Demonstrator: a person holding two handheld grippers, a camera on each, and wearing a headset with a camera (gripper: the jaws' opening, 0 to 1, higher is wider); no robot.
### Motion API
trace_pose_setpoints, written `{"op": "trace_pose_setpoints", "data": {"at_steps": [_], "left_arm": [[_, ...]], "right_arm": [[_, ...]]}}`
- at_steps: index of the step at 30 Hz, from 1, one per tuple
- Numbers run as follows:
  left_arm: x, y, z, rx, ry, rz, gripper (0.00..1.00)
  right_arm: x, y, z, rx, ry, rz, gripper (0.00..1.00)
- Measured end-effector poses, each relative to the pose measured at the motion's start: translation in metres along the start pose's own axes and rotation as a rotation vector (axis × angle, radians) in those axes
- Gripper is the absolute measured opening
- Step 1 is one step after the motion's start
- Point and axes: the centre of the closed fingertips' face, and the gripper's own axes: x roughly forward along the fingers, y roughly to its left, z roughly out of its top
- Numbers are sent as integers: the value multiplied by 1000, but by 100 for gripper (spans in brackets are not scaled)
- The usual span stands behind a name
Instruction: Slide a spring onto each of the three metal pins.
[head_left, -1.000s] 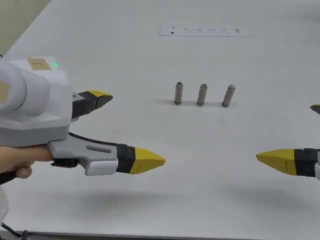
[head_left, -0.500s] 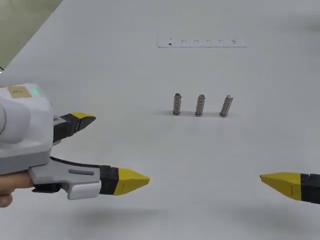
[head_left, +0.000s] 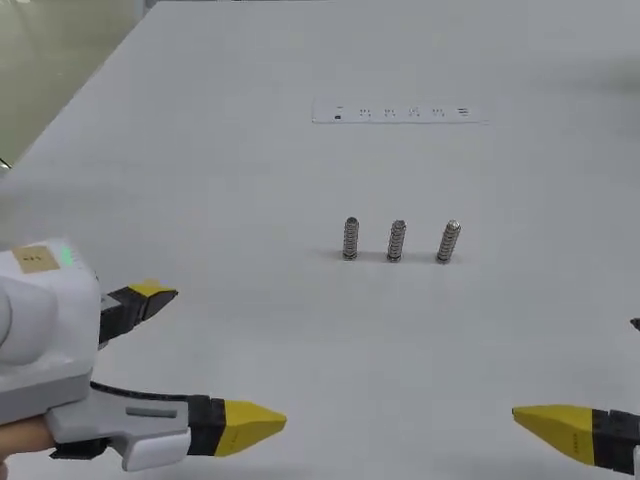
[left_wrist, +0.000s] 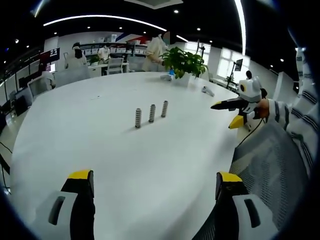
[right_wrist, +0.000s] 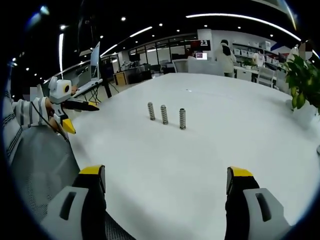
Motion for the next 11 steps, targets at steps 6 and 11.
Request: {"op": "trace_pose_setpoints", "data": {"at_steps": [6, 11], "left_arm": [[1, 0, -2, 3, 18, 7, 97], [2, 1, -3, -4, 22, 17, 97]], "right_arm": [[3, 4, -5, 1, 20, 14, 100], [4, 4, -8, -10, 42, 21, 100]]}}
